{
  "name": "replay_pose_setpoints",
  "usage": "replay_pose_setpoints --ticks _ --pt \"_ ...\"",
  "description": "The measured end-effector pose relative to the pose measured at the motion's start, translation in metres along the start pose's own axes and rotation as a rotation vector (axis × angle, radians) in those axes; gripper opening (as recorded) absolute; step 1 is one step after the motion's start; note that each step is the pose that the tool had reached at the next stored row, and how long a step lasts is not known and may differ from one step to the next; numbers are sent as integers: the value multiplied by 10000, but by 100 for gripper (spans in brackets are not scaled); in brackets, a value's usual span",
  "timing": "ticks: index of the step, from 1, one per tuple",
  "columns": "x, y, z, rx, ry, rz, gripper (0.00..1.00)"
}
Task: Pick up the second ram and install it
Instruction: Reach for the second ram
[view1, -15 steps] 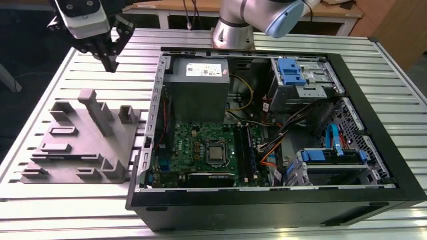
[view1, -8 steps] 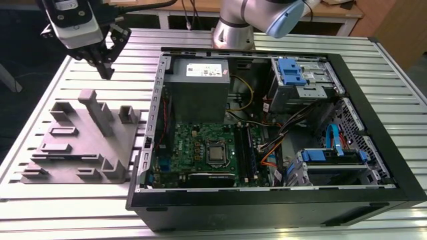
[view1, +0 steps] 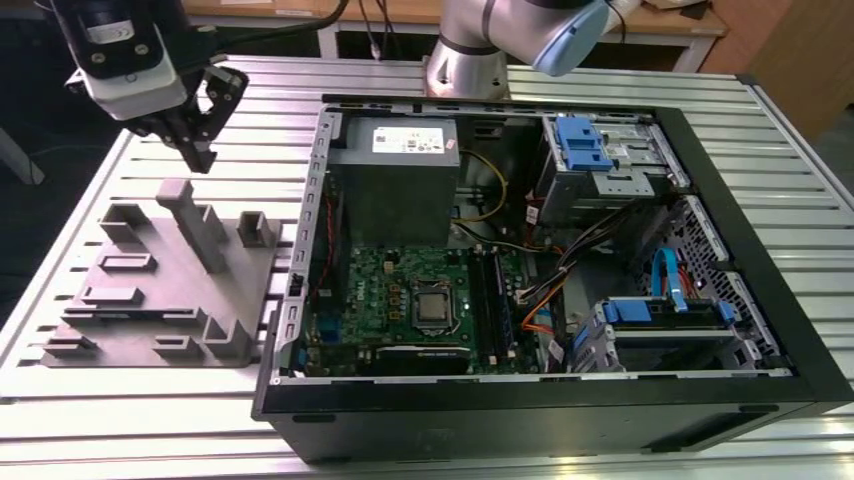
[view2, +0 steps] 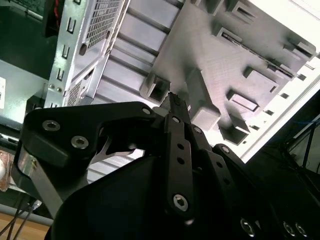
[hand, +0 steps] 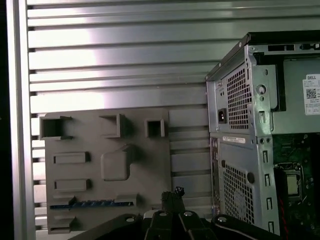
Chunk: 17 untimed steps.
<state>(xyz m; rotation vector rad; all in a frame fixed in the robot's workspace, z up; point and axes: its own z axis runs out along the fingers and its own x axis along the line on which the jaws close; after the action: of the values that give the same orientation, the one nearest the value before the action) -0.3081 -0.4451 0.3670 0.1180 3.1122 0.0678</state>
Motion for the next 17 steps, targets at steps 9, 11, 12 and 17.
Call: replay_pose_setpoints --ticks 9,11,12,17 --pt "134 -109 59 1 1 0 7" --pt "164 -128 72 1 0 0 7" --pt "181 -136 79 1 -1 -1 7" --pt "275 -174 110 1 0 0 7"
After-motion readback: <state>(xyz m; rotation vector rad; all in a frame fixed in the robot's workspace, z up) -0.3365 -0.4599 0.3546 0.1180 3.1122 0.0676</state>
